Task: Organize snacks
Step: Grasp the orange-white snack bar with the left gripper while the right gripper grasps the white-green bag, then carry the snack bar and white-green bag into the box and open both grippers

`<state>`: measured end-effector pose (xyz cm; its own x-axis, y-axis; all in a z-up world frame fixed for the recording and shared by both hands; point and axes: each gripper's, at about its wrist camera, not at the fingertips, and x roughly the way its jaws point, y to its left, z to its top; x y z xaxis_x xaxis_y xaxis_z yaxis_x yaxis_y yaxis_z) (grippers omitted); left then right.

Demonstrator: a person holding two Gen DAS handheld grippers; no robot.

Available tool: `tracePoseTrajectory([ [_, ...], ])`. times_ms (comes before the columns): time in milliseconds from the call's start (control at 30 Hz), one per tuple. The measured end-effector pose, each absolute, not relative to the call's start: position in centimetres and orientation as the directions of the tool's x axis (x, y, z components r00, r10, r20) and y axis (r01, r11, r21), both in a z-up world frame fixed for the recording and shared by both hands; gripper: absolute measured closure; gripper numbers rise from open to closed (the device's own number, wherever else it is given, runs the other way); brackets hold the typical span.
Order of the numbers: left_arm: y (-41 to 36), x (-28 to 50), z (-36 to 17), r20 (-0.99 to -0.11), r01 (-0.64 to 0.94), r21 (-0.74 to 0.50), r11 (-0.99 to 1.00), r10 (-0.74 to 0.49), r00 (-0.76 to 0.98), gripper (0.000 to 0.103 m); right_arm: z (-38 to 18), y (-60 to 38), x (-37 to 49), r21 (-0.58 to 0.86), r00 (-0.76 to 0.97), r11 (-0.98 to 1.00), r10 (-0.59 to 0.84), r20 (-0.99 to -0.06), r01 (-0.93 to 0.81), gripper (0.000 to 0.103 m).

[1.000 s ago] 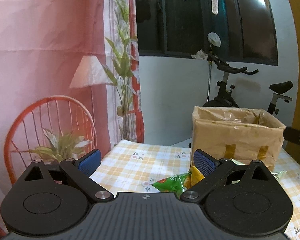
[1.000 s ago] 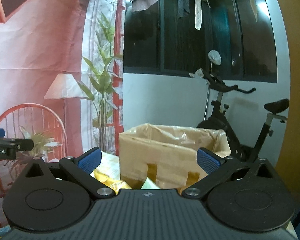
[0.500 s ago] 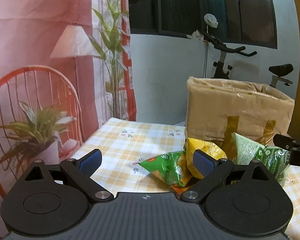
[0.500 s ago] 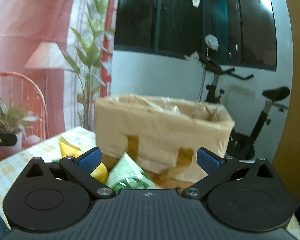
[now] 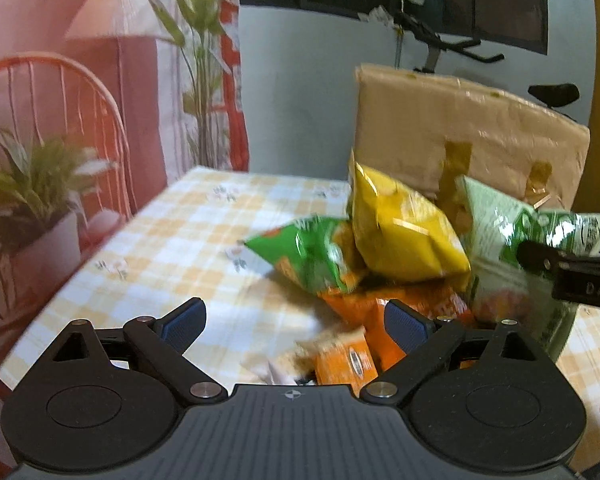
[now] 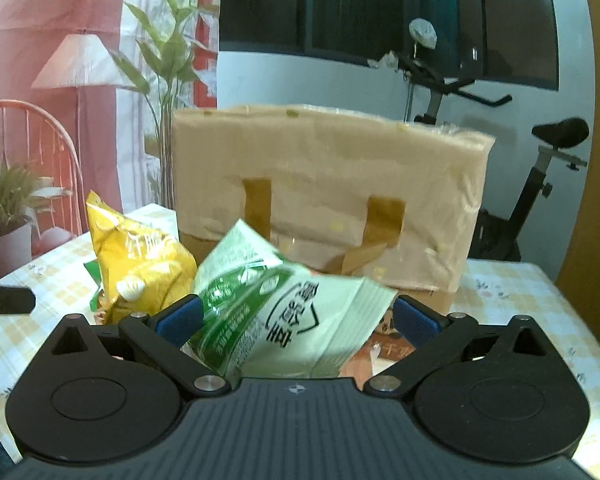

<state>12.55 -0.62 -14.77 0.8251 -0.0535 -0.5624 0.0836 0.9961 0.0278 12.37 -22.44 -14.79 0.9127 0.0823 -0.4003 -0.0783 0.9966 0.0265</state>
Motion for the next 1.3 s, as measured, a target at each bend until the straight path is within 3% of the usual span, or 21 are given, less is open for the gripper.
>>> tracePoseTrajectory([
  [233, -0.4, 13.2, -16.5, -0.631, 0.115, 0.0, 0.993, -0.089, 0.77, 0.007, -15.7, -21.7, 12.5, 0.068, 0.909, 0.99, 0.138, -0.394, -0.122, 0.007],
  [400, -0.9, 13.4, -17.7, -0.675, 0.153, -0.024, 0.988, -0.129, 0.726, 0.015, -15.9, -21.3, 11.2, 0.065, 0.925, 0.992, 0.128, -0.358, -0.112, 0.025],
  [667, -0.5, 14.1, -19.2, -0.721, 0.154, -0.083, 0.985, -0.166, 0.673, 0.032, -15.7, -21.4, 9.0, 0.063, 0.955, 0.996, 0.085, -0.283, -0.07, 0.028],
  [867, -1.5, 14.5, -20.2, -0.75, 0.19, -0.052, 0.98, -0.164, 0.641, 0.033, -15.9, -21.8, 8.7, 0.088, 0.959, 0.994, 0.081, -0.273, -0.059, 0.028],
  [933, -1.5, 14.5, -20.3, -0.749, 0.193, -0.05, 0.98, -0.164, 0.642, 0.035, -15.9, -21.7, 8.6, 0.087, 0.959, 0.994, 0.082, -0.271, -0.061, 0.028],
  [1033, -1.2, 14.3, -19.9, -0.728, 0.198, -0.043, 0.979, -0.167, 0.665, 0.06, -15.9, -21.8, 8.5, 0.088, 0.958, 0.994, 0.087, -0.274, -0.065, 0.028],
  [1300, -0.4, 12.6, -17.0, -0.629, 0.159, -0.047, 0.986, -0.152, 0.762, 0.062, -15.5, -21.8, 8.2, 0.097, 0.964, 0.994, 0.075, -0.257, -0.051, 0.029],
])
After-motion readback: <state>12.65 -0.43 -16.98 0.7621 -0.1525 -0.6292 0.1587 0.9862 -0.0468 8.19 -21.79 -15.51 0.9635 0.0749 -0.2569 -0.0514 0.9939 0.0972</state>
